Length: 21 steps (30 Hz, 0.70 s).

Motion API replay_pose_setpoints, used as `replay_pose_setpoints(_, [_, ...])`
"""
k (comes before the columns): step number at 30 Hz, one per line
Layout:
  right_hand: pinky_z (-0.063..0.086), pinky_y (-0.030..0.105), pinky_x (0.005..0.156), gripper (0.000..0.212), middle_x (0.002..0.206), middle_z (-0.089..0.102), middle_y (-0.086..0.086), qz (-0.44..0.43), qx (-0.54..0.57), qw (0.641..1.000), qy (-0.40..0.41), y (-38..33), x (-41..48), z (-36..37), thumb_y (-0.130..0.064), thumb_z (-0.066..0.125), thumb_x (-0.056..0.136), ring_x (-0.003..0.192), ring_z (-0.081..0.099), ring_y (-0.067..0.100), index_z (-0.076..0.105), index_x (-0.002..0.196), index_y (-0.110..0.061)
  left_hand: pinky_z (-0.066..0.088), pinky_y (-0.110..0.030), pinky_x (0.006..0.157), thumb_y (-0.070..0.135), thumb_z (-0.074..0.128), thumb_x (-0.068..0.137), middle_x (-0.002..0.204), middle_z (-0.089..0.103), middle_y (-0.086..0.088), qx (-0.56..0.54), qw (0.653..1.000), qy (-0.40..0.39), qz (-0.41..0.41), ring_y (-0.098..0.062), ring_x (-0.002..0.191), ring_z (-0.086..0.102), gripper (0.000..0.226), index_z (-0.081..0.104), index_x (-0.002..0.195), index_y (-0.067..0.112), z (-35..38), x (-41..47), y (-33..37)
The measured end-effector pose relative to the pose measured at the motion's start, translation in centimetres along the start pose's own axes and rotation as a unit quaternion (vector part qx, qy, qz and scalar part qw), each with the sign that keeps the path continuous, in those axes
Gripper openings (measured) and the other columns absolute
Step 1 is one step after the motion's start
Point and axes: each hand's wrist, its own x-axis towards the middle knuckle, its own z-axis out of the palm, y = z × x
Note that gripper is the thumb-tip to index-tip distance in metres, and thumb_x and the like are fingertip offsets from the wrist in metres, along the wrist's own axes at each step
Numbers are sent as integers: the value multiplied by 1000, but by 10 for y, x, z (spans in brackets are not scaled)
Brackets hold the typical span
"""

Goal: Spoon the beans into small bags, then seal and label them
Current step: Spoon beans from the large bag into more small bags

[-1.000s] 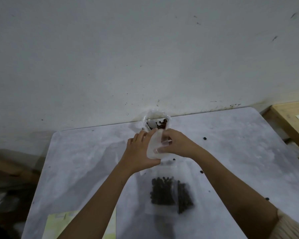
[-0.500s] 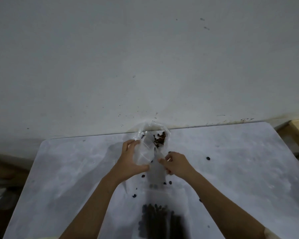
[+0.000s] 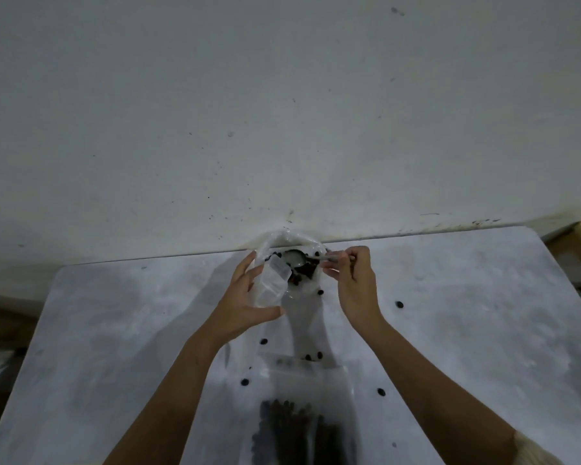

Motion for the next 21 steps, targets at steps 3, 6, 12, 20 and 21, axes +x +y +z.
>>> replay_pose_setpoints(3, [55, 28, 81, 21, 91, 66, 7, -3, 25, 1000, 10, 2, -6, -9, -17, 37, 100, 86, 67, 22, 56, 91, -19, 38, -16, 102, 17, 84, 66, 151, 22, 19, -23, 1000, 13, 2, -1, 131, 38, 83, 35, 118, 59, 6, -6, -5])
replay_pose_setpoints(6, [54, 30, 84, 23, 91, 68, 4, -12, 32, 999, 5, 2, -14, -18, -15, 41, 99, 88, 67, 21, 63, 97, -11, 35, -2, 93, 18, 85, 67, 151, 21, 21, -27, 999, 30, 14, 0, 134, 34, 86, 34, 122, 60, 11, -12, -8])
replay_pose_setpoints(12, [56, 33, 77, 23, 90, 67, 9, -42, 29, 999, 8, 9, -32, -27, -11, 42, 98, 79, 67, 23, 64, 97, -6, 37, -30, 108, 20, 84, 69, 142, 16, 39, -15, 998, 58, 11, -2, 137, 29, 87, 33, 136, 40, 15, -16, -9])
replay_pose_setpoints(20, [54, 25, 85, 26, 107, 63, 3, -129, -67, 989, 19, 21, -45, -11, -14, 42, 98, 98, 65, 11, 61, 115, -10, 31, -19, 109, 27, 81, 70, 147, 13, 26, 51, 997, 65, 12, 15, 127, 21, 96, 23, 147, 24, 17, -27, 2])
replay_pose_setpoints(21, [53, 24, 87, 27, 108, 63, 2, -137, -76, 987, 17, 22, -46, -11, -14, 42, 98, 100, 64, 11, 61, 117, -10, 29, -7, 104, 27, 81, 70, 148, 12, 25, 61, 995, 70, 18, 25, 122, 19, 96, 23, 147, 22, 18, -28, 5])
